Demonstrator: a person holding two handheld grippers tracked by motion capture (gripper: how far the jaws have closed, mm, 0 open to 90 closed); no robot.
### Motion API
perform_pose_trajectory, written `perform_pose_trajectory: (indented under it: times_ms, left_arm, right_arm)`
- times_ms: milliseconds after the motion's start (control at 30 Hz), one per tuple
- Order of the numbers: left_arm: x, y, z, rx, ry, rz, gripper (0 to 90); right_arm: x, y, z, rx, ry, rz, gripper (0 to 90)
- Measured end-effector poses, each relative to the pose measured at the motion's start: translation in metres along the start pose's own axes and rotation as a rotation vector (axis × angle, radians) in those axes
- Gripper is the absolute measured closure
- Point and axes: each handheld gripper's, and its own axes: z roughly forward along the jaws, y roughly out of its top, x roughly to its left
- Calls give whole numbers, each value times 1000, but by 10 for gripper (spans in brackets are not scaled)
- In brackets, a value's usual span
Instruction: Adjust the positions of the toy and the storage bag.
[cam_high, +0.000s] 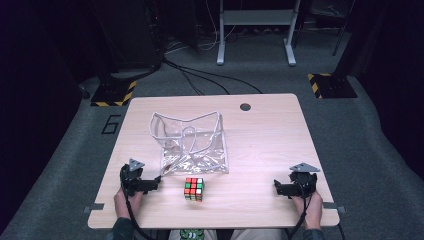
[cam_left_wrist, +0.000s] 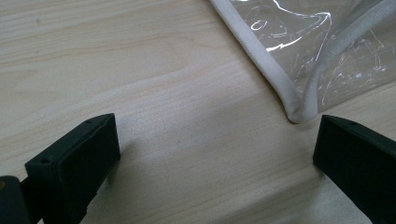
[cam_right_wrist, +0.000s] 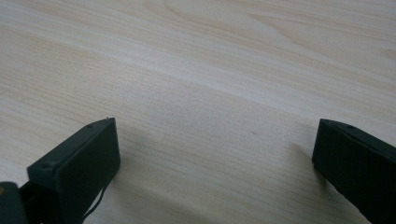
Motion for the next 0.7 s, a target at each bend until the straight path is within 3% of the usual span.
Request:
perform_pose_trajectory:
  times_ms: [700]
  left_arm:
    - [0,0,0,-1,0,-7,3]
  right_arm:
    - [0,0,0,-2,-1,0,3]
